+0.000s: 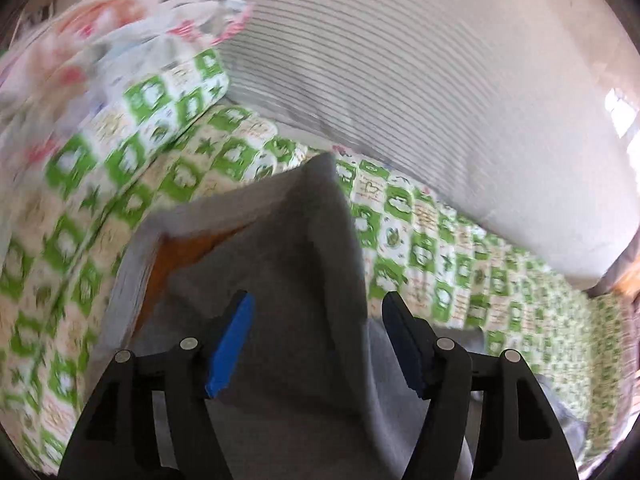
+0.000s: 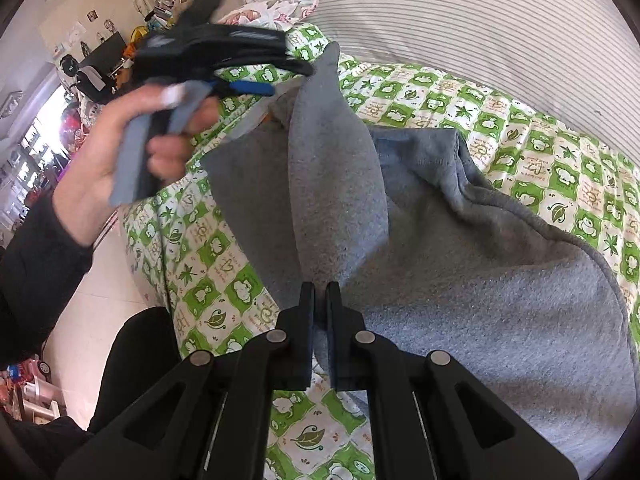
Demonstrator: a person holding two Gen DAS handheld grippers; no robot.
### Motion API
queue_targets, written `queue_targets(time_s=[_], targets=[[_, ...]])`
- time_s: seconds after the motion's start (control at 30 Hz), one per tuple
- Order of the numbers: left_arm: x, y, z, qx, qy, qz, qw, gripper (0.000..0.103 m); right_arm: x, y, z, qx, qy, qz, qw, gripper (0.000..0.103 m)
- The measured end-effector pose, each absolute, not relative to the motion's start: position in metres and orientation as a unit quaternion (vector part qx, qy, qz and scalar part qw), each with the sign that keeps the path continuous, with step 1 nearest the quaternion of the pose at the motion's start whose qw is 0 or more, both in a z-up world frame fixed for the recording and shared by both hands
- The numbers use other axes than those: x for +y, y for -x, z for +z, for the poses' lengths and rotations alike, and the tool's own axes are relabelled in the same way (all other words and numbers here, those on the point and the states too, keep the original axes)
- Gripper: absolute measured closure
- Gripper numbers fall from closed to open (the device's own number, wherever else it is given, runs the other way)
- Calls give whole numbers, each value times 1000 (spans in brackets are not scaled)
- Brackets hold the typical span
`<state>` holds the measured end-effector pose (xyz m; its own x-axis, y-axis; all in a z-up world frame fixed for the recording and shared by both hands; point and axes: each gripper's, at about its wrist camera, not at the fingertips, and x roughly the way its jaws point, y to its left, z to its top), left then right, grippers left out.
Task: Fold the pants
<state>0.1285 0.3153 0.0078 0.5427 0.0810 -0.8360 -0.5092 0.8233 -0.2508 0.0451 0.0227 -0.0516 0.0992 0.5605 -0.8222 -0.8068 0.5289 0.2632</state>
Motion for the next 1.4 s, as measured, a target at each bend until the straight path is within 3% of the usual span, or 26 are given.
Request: queue_targets(time_s=[0.17, 0.2, 0.27, 0.3, 0.77, 1.17, 1.3, 1.37, 1.4], targets=[[326, -171, -7, 495, 164, 222, 824, 33, 25, -46, -51, 479, 131, 477, 725, 97], [328, -177, -10, 498, 154, 225, 823, 37, 25, -47, -52, 479, 131, 478, 724, 97], [333, -182, -16, 501, 159, 211, 824, 91, 26, -48, -53, 480, 130, 479, 723, 97], [337, -182, -18, 503, 179, 193, 823, 100, 26, -49, -54, 480, 129, 479, 723, 97], [356, -8, 35, 343, 324, 155, 868, 101, 13, -49, -35, 461, 117, 502, 722, 97], [365, 50, -42, 375, 381, 181, 826, 99, 32, -42, -72, 510, 163, 484, 692, 97], [363, 54, -45, 384, 373, 184, 824, 89, 35, -40, -79, 520, 181, 476, 686, 95], [364, 61, -43, 386, 372, 194, 822, 77, 35, -41, -82, 530, 180, 471, 682, 91], [365, 68, -41, 382, 373, 200, 821, 60, 34, -42, -81, 531, 177, 471, 682, 82]])
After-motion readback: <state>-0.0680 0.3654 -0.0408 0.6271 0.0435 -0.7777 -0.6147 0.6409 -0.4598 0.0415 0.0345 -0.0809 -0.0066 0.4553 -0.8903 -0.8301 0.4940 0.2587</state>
